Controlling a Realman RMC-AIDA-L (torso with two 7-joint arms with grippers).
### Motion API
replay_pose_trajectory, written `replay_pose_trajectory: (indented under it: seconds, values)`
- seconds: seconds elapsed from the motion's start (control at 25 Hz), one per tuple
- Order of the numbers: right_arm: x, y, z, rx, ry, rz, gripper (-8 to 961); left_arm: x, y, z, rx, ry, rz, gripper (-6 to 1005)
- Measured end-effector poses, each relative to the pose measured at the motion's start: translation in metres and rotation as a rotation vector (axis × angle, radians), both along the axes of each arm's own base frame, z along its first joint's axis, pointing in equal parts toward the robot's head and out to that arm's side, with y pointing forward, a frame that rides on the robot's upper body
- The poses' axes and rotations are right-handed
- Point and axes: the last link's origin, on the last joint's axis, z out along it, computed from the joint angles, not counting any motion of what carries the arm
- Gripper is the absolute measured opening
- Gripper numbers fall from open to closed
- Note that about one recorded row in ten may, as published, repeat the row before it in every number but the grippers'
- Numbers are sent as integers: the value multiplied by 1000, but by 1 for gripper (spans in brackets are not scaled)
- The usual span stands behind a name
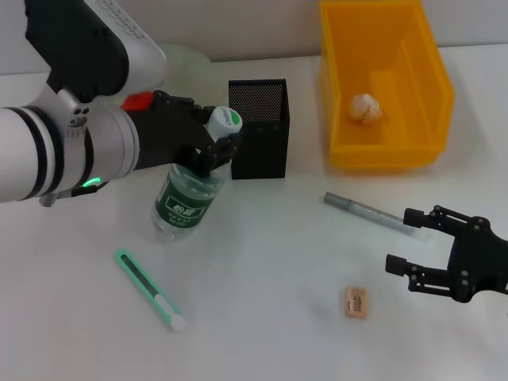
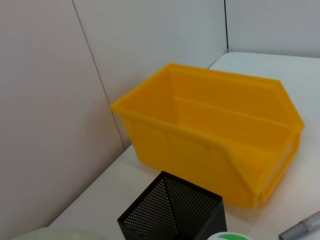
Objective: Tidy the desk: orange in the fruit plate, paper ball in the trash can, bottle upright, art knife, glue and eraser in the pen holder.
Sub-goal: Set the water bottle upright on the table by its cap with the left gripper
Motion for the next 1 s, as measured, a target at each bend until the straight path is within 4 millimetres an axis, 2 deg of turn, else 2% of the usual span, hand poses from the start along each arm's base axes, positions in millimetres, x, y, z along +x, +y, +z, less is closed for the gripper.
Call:
replay_pose_trajectory:
  seconds: [0.6, 1.0]
  values:
    - [-1, 1, 0, -2, 0, 4, 830, -4, 1, 8, -5, -32, 32, 434]
    - [-1, 1, 0, -2, 0, 3, 831, -9, -2, 21, 21, -41, 58, 435]
